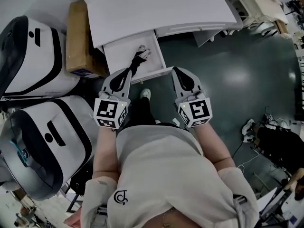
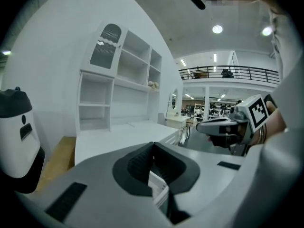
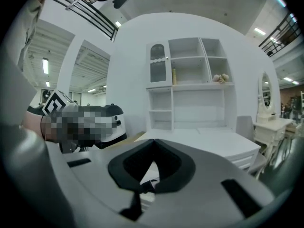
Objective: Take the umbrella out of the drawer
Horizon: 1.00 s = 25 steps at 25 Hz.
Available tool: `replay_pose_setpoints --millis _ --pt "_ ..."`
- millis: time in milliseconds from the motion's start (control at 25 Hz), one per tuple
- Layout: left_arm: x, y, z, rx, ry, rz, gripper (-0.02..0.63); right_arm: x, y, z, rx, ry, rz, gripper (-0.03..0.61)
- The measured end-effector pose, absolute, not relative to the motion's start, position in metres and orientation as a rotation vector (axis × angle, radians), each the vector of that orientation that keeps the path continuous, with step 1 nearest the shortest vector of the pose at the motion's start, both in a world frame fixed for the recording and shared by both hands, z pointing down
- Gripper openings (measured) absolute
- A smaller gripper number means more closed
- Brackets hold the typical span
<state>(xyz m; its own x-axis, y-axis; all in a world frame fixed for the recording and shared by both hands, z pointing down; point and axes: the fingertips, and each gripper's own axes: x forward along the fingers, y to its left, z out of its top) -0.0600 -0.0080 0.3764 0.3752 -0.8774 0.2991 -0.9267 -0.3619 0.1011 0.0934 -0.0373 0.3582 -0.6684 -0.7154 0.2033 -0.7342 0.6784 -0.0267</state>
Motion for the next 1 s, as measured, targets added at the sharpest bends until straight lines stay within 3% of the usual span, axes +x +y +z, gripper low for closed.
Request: replay_pose_setpoints --millis 400,600,1000 --pt "-0.07 -0.112 0.481 2.422 -1.348 0.491 0.015 0.058 -0.132 0.403 1.17 -2.679 0.242 0.006" --pt "-0.074 -0.136 0.549 2.359 -1.246 0.663 0.048 0.047 -0.158 0.442 1.126 -2.643 0.308 0.006" --pt "-0.059 -0.151 0.673 2.143 -0.993 0.795 0.277 0.038 -0.189 0.502 1.104 -2.553 0.434 0.006"
